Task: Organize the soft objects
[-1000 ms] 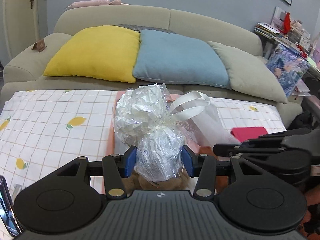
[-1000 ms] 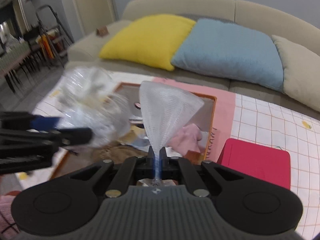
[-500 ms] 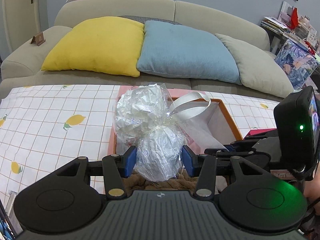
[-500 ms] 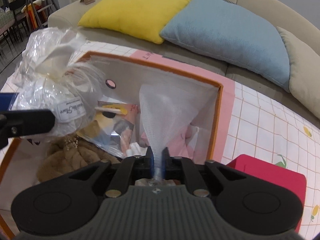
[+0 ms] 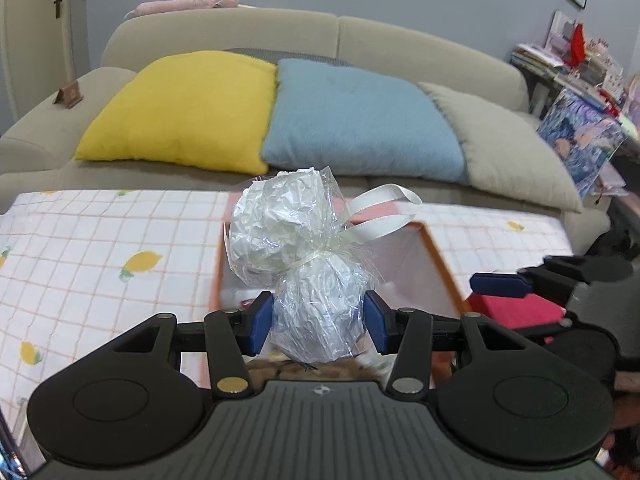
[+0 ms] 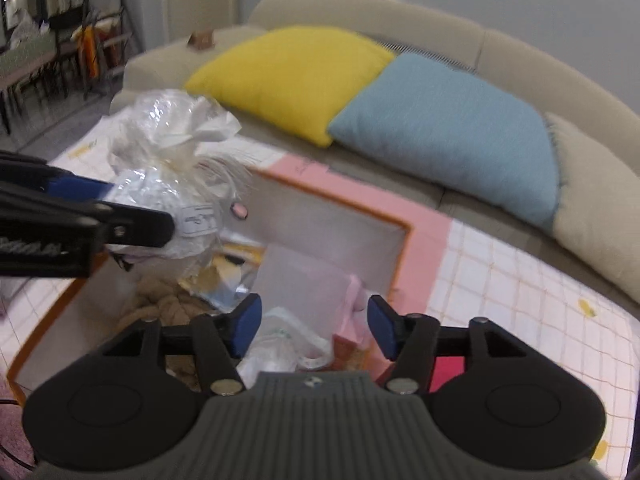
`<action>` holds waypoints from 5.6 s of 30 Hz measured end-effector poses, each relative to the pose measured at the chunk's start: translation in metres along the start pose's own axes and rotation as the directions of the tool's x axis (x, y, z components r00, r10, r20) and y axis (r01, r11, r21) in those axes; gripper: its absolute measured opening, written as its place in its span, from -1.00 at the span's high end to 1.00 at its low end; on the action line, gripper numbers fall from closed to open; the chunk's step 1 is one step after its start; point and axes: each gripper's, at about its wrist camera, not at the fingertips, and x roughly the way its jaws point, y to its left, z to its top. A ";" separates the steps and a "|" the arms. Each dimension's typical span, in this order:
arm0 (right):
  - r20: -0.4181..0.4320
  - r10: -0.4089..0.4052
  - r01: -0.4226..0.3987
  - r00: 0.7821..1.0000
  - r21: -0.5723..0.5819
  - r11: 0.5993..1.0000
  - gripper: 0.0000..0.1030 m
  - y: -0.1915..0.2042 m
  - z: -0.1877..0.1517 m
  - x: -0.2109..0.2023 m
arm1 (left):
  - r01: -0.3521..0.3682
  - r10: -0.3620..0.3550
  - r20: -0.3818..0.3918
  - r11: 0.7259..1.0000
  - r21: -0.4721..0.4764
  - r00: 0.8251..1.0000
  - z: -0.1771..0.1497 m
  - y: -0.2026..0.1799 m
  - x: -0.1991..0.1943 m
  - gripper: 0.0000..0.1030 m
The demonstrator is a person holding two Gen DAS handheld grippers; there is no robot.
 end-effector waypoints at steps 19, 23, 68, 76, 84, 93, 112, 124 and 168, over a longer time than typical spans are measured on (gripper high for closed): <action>0.039 -0.140 0.140 0.989 0.013 0.990 -0.26 -0.014 -0.022 -0.020 | 0.083 -0.082 -0.187 0.997 0.001 0.979 -0.001 -0.041 0.090 -0.07; 0.030 -0.130 0.130 0.991 0.015 0.991 -0.26 -0.014 -0.023 -0.016 | 0.056 -0.051 -0.201 0.998 0.019 0.978 -0.010 -0.039 0.097 -0.09; 0.184 -0.218 0.149 0.958 0.329 0.932 -0.90 -0.019 -0.135 -0.204 | 0.095 -0.091 0.316 0.995 0.005 0.944 -0.091 -0.097 -0.122 -0.67; 0.114 -0.205 0.154 0.972 0.352 0.923 -0.94 -0.010 -0.154 -0.207 | -0.010 -0.007 0.326 0.999 0.051 0.945 -0.113 -0.112 -0.139 -0.75; 0.121 -0.242 0.196 0.963 0.304 0.932 -0.94 0.004 -0.168 -0.206 | -0.090 0.062 0.244 0.990 0.106 0.968 -0.129 -0.120 -0.123 -0.78; 0.072 -0.244 0.208 0.967 0.331 0.920 -0.94 0.002 -0.174 -0.185 | -0.120 0.109 0.176 0.992 0.050 0.978 -0.139 -0.109 -0.097 -0.78; 0.056 -0.237 0.204 0.970 0.349 0.915 -0.94 -0.001 -0.177 -0.180 | -0.124 0.113 0.142 0.990 0.071 0.983 -0.142 -0.109 -0.091 -0.78; 0.055 -0.232 0.199 0.971 0.352 0.915 -0.94 -0.001 -0.177 -0.178 | -0.124 0.113 0.141 0.990 0.073 0.983 -0.142 -0.110 -0.091 -0.78; 0.045 -0.222 0.192 0.974 0.356 0.914 -0.94 -0.002 -0.180 -0.175 | -0.130 0.118 0.139 0.988 0.080 0.983 -0.138 -0.103 -0.088 -0.78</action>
